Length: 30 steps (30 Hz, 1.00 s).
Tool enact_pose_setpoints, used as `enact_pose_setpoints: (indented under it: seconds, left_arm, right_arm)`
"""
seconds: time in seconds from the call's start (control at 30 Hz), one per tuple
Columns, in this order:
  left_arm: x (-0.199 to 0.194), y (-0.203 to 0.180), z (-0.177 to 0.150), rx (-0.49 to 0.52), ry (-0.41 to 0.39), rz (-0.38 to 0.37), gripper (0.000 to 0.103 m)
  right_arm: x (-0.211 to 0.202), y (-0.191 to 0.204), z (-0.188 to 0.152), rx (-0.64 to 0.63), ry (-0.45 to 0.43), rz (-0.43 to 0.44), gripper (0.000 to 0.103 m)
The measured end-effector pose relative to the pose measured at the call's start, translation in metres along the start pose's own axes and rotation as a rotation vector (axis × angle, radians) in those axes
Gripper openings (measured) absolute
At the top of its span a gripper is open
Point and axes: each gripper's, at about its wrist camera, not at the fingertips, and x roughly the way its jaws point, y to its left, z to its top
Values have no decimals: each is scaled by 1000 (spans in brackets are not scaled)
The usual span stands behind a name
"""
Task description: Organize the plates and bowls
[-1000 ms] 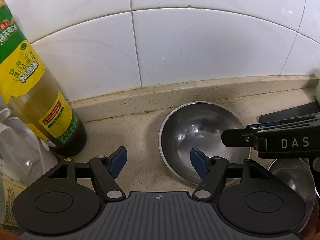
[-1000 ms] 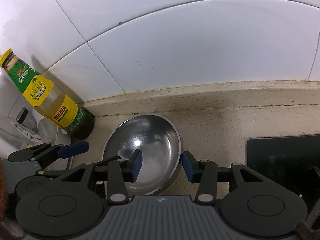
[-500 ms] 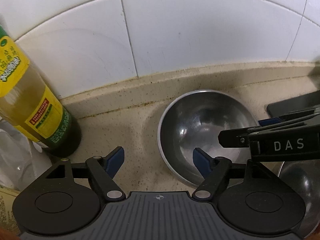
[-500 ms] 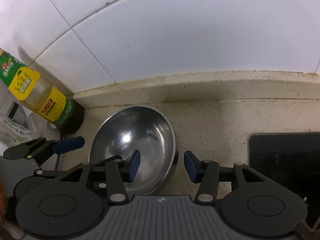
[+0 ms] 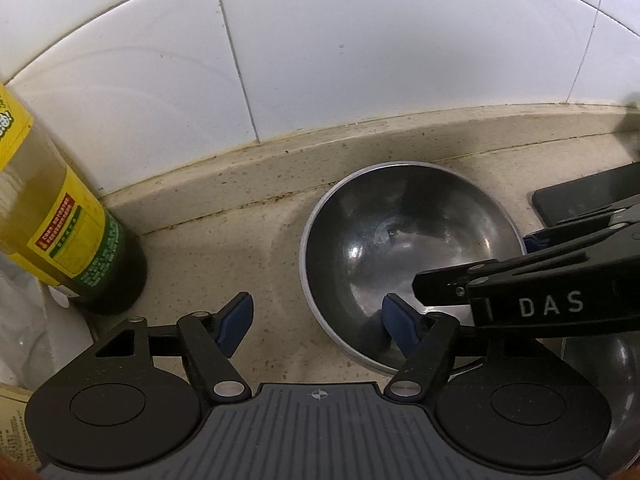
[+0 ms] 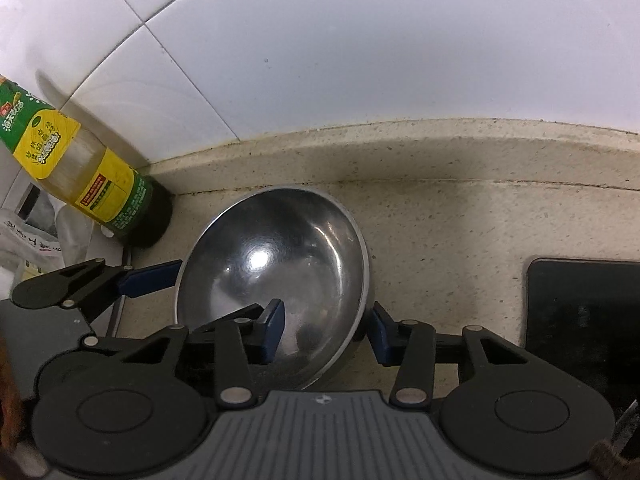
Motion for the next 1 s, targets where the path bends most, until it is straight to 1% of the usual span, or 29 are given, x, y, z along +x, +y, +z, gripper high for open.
enact_pose_setpoints:
  seconds: [0.13, 0.23, 0.33, 0.37, 0.4, 0.47, 0.57, 0.7, 1.0]
  left_arm:
    - [2, -2, 1, 2, -3, -9, 75]
    - [1, -4, 1, 8, -4, -23, 70]
    - [0, -6, 1, 12, -3, -39, 64]
    - [0, -7, 1, 15, -1, -46, 59]
    - [-1, -8, 1, 21, -3, -45, 58]
    - [-2, -10, 0, 30, -6, -33, 58]
    - [-4, -8, -1, 14, -4, -41, 58]
    - [-13, -7, 0, 14, -27, -29, 58]
    - [-58, -2, -2, 2, -88, -9, 58]
  right_arm:
    - [0, 0, 0, 2, -2, 7, 41]
    - [1, -1, 1, 6, -5, 9, 41]
    - [0, -2, 0, 6, -6, 15, 41]
    - [0, -1, 0, 10, -3, 21, 41]
    - [0, -1, 0, 12, 0, 32, 40]
    - [1, 1, -1, 5, 3, 32, 40]
    - [1, 1, -2, 17, 1, 37, 40]
    - [-6, 5, -1, 19, -13, 51, 40]
    - [-42, 28, 0, -12, -65, 64, 40]
